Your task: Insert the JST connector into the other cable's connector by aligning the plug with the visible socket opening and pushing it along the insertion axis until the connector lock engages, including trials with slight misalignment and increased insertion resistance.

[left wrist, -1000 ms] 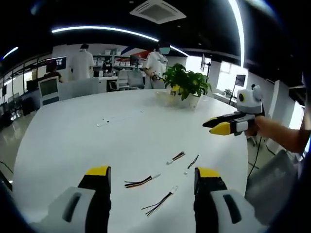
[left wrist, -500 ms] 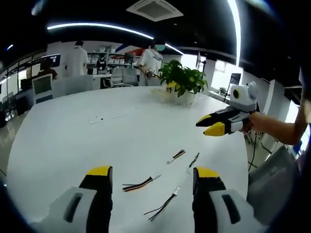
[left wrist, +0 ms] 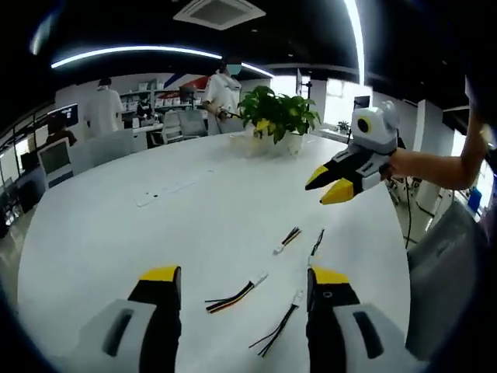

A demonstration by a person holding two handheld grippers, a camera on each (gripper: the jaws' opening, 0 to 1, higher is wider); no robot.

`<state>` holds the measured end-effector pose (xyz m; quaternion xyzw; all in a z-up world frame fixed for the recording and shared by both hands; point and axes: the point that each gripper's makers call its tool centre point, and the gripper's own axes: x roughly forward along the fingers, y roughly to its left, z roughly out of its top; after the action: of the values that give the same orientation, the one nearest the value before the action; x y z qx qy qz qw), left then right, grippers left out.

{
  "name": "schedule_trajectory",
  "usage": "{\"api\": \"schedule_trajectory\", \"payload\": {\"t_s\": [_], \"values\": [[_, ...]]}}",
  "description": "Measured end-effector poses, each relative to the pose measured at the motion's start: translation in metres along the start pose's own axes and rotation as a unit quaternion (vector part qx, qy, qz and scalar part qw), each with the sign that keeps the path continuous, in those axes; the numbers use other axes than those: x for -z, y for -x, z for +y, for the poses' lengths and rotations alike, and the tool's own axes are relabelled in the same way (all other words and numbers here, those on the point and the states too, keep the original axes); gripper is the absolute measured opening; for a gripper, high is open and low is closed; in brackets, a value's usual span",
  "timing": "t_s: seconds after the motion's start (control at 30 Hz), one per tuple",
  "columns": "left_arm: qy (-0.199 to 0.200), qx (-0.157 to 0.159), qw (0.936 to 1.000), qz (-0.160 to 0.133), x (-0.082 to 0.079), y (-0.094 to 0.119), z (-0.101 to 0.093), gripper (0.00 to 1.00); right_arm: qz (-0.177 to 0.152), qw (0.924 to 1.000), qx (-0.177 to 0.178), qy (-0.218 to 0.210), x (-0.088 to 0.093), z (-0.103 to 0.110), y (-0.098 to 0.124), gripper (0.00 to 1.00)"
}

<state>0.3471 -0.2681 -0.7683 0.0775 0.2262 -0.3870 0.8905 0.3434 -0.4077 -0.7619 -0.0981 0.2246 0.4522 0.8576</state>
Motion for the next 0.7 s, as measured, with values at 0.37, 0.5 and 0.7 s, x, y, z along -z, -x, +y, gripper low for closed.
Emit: {"api": "schedule_trajectory", "payload": {"t_s": [0.37, 0.5, 0.7], "values": [[-0.052, 0.042, 0.9972, 0.035, 0.023, -0.016, -0.009, 0.60, -0.002, 0.9994, -0.029, 0.021, 0.002, 0.005, -0.014, 0.15], [-0.052, 0.063, 0.9962, 0.030, 0.023, -0.023, -0.018, 0.60, 0.004, 0.9993, -0.034, 0.017, 0.007, 0.005, -0.019, 0.15], [-0.035, 0.078, 0.9961, 0.024, 0.023, -0.034, -0.020, 0.58, 0.019, 0.9982, -0.044, 0.035, 0.015, 0.007, -0.024, 0.15]]}}
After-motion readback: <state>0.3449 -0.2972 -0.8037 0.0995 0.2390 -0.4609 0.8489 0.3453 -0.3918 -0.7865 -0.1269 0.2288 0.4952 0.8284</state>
